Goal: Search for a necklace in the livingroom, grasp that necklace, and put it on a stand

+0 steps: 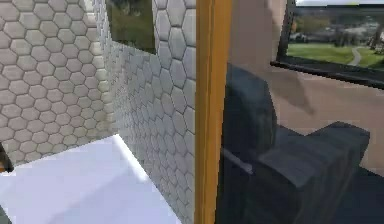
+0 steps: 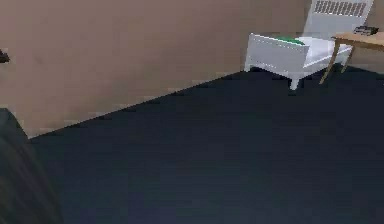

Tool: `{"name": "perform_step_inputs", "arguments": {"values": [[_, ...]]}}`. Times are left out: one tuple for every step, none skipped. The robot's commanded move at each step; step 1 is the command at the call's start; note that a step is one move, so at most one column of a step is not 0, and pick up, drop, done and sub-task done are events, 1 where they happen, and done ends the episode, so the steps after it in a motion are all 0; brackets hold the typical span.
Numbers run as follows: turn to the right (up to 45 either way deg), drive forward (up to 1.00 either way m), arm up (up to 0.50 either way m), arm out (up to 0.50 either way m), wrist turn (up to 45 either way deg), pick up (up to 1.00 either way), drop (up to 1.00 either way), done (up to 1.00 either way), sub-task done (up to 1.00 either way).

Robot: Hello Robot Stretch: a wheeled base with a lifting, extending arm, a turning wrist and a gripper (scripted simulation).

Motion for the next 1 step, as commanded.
{"name": "perform_step_inputs", "arguments": {"values": [[-33.0,0.0,0.0,0.0,0.0,0.0,0.0,0.0,0.0]]}}
